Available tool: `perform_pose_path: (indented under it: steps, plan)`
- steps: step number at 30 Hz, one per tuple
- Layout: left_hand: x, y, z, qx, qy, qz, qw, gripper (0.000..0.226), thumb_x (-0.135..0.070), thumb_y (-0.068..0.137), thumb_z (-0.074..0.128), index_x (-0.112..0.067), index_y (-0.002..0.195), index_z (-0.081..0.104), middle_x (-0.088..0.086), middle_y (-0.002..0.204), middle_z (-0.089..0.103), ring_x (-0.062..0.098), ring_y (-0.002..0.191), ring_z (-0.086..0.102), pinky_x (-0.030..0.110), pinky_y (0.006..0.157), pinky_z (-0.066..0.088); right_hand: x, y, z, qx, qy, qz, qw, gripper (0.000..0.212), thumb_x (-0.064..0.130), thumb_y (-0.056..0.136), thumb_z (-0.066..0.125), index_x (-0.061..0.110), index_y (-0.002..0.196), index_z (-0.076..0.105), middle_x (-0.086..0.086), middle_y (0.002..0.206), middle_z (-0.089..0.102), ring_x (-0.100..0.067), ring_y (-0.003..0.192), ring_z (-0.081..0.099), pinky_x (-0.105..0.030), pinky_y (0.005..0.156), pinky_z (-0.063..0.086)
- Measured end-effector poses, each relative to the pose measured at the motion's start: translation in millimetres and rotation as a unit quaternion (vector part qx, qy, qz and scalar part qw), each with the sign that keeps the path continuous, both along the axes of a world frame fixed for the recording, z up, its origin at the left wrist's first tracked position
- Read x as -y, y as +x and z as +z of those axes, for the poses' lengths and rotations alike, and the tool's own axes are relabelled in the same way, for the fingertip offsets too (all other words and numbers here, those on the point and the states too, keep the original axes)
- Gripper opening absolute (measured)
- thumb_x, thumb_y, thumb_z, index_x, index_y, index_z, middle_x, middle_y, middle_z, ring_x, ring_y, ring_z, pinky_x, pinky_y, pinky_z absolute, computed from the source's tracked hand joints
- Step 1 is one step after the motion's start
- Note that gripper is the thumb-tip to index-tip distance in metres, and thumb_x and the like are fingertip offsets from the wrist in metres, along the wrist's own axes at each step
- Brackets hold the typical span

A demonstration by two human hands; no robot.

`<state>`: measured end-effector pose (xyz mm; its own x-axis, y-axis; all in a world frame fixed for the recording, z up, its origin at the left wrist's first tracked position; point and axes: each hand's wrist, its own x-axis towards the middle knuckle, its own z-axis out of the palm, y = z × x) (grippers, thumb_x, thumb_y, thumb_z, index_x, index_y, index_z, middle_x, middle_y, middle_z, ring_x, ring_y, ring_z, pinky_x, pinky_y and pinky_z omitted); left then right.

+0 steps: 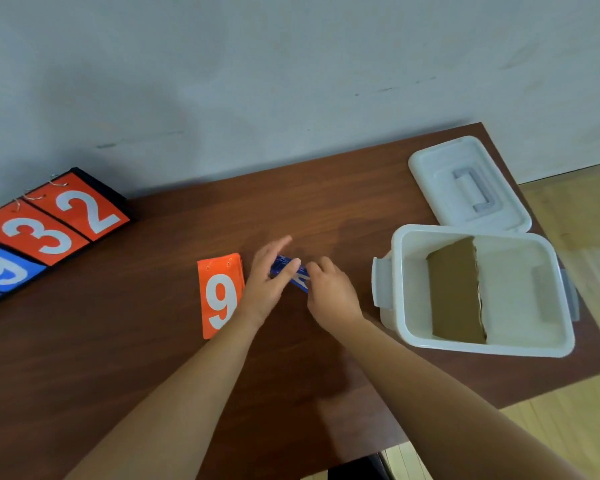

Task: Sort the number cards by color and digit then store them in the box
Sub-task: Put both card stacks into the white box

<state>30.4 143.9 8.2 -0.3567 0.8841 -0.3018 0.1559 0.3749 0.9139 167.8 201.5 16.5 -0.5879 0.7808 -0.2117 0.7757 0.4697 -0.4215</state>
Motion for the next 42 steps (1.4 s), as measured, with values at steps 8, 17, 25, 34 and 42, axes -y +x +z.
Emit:
perform_pose_path:
  steps: [8,17,25,34,42]
  plan:
    - [28.0,11.6,-1.2,0.027,-0.069,0.009,0.997,0.018,-0.035,0.103,0.048,-0.028,0.117,0.056,-0.013,0.113,0.058,0.001,0.105,0.055,0.017,0.085,0.042,14.7,5.0,1.1,0.063,0.022,0.085,0.994,0.04,0.01,0.086,0.061,0.013,0.124,0.051,-0.008,0.119,0.056,-0.027,0.108,0.055,-0.036,0.087,0.046]
    - [-4.3,42.9,65.1,0.187,-0.022,0.126,0.974,0.045,-0.025,0.102,0.049,-0.042,0.142,0.04,-0.016,0.124,0.062,0.014,0.111,0.066,0.041,0.096,0.054,5.4,26.4,71.4,-0.273,-0.313,-0.309,0.855,0.038,0.02,0.096,0.055,0.021,0.133,0.043,0.003,0.119,0.06,-0.016,0.103,0.062,-0.022,0.068,0.05]
    - [-50.6,108.1,125.2,0.164,-0.011,0.038,0.986,0.063,0.0,0.089,0.048,-0.044,0.133,0.044,-0.004,0.116,0.066,0.019,0.099,0.069,0.043,0.088,0.059,-10.2,98.1,126.7,-0.309,-0.252,-0.351,0.847,0.016,0.017,0.098,0.046,0.019,0.111,0.054,0.0,0.101,0.067,-0.017,0.092,0.066,-0.034,0.077,0.057]
    - [-80.5,154.1,111.8,-0.101,-0.103,-0.04,0.989,0.059,-0.029,0.097,0.059,-0.023,0.15,0.034,0.0,0.138,0.05,0.018,0.121,0.056,0.034,0.095,0.05,-42.5,172.7,123.4,-0.176,-0.091,-0.409,0.89,0.02,0.021,0.097,0.055,0.024,0.115,0.048,0.008,0.097,0.061,-0.011,0.083,0.063,-0.02,0.058,0.048]
    - [-68.8,144.6,82.6,-0.091,-0.127,-0.114,0.981,0.049,-0.021,0.098,0.058,-0.025,0.145,0.043,0.0,0.132,0.061,0.014,0.107,0.065,0.026,0.077,0.057,-47.6,153.2,70.1,-0.122,-0.122,-0.423,0.89,0.034,0.012,0.093,0.053,0.008,0.124,0.041,-0.013,0.108,0.058,-0.026,0.092,0.058,-0.034,0.074,0.046]
